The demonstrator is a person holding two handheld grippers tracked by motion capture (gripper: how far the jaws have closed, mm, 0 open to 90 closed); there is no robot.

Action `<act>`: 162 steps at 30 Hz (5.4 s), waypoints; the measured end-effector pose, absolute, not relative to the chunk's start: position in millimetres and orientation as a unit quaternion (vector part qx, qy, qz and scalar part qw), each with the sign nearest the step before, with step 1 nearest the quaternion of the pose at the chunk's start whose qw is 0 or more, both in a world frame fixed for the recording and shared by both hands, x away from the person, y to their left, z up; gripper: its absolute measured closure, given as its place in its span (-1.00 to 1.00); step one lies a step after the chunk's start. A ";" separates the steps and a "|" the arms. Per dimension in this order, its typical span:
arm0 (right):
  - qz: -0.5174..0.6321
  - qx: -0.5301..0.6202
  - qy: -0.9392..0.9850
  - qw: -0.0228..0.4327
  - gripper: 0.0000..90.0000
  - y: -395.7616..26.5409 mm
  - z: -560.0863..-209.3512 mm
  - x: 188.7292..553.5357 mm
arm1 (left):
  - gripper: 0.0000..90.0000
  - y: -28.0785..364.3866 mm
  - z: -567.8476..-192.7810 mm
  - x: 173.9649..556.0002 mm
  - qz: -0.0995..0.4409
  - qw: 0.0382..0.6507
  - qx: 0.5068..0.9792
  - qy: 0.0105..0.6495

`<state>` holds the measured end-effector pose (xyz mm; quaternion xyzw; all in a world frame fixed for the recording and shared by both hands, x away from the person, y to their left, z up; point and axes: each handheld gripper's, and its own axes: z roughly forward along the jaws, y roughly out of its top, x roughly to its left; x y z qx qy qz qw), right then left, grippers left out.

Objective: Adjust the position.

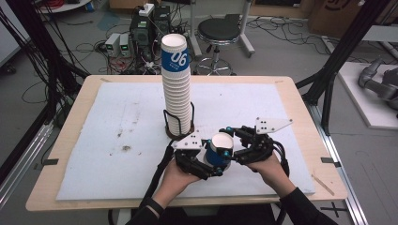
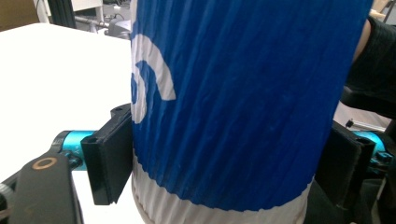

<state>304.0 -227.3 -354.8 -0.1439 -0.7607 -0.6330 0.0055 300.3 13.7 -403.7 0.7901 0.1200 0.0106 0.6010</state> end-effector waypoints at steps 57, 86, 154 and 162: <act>-0.623 -0.129 -0.769 0.059 -0.34 -242.6 -347.6 313.8 | -0.63 35.5 -392.2 306.4 -0.038 0.640 0.759 0.113; -0.487 -0.098 -0.867 0.033 -0.38 -232.3 -351.8 312.1 | -0.61 30.0 -360.3 296.9 0.042 0.459 0.883 0.088; -0.562 -0.059 -0.824 0.039 -0.34 -232.1 -358.2 315.0 | -0.68 54.2 -347.7 303.1 -0.025 0.651 0.750 0.117; -0.556 -0.058 -0.828 0.044 -0.34 -229.7 -361.0 315.0 | -0.57 56.0 -346.7 303.8 -0.023 0.640 0.760 0.113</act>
